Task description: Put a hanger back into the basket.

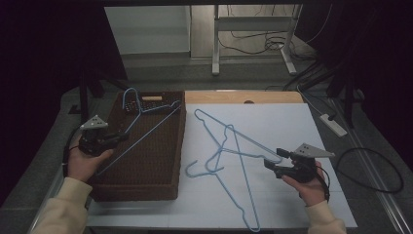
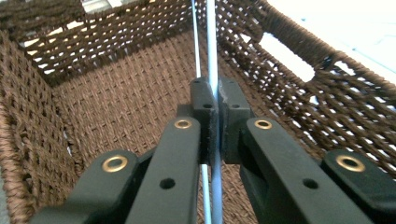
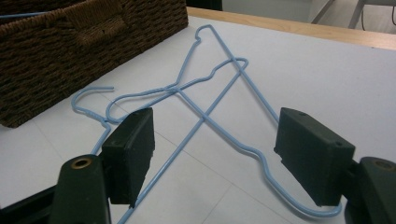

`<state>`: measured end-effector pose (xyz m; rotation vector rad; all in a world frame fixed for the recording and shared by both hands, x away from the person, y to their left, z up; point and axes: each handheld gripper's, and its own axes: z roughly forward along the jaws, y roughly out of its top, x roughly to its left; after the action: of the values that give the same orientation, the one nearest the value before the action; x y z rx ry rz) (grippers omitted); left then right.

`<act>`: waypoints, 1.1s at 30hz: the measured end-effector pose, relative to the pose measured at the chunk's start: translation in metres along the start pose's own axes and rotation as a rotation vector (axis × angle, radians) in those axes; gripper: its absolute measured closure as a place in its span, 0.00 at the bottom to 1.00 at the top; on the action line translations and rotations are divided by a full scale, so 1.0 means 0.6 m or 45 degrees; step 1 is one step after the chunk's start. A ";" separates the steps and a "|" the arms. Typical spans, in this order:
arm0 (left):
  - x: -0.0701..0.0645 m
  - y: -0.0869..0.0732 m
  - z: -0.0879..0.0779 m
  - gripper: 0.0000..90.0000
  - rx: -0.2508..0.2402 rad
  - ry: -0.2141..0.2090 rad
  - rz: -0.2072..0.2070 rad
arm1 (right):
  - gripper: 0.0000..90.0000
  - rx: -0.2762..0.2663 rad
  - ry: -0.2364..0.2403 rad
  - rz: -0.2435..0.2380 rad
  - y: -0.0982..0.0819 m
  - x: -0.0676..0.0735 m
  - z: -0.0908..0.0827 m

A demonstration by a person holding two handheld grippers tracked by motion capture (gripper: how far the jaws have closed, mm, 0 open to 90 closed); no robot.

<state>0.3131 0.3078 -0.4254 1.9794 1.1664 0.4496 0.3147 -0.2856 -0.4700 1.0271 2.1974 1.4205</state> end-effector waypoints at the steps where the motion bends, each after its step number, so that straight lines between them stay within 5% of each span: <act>1: 0.000 0.000 0.000 0.96 0.000 0.000 0.000 | 0.32 0.002 0.001 -0.002 0.000 0.001 0.001; 14: 0.016 -0.003 0.038 0.96 0.164 0.078 0.037 | 0.32 0.018 0.007 -0.005 -0.002 0.000 0.003; 26: 0.027 -0.010 0.072 0.96 0.404 0.269 -0.071 | 0.32 0.051 0.005 -0.028 -0.004 0.005 0.011; 33: 0.028 -0.011 0.090 0.95 0.523 0.340 -0.070 | 0.32 0.058 0.010 -0.026 -0.004 0.006 0.013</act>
<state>0.3523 0.3000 -0.4658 2.2760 1.5788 0.4863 0.3161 -0.2788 -0.4754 1.0126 2.2489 1.3737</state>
